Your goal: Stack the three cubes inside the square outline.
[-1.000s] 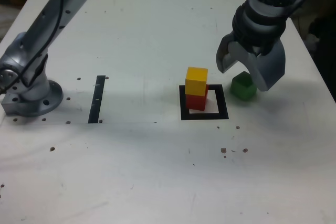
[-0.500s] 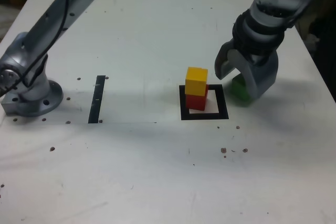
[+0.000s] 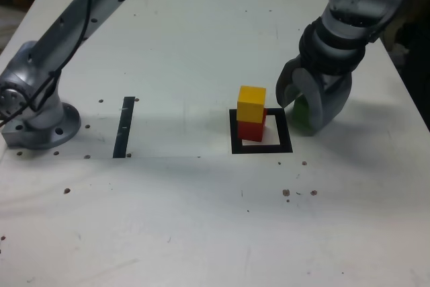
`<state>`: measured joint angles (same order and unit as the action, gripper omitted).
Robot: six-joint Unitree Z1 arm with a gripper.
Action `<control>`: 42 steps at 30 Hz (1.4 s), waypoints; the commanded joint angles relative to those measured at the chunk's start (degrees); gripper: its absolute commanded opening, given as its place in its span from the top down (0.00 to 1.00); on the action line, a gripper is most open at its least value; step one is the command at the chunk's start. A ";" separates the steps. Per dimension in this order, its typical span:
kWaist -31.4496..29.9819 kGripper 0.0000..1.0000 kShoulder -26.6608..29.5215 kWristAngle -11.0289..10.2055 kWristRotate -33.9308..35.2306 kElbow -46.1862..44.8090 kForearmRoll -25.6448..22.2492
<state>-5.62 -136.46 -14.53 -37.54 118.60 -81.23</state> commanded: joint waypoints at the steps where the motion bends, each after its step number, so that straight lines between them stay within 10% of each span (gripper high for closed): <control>1: 0.21 0.72 -0.09 0.26 0.32 0.31 0.20; 17: 0.29 0.83 3.41 -0.25 1.54 10.55 -6.23; 26: 0.31 0.88 15.60 -2.02 11.32 7.75 -12.62; 36: 0.04 0.92 24.33 5.20 33.82 -9.05 -12.56; 42: -0.95 0.92 24.51 5.33 39.40 -10.89 -12.47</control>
<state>-6.32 -112.14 -9.12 1.90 107.79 -93.07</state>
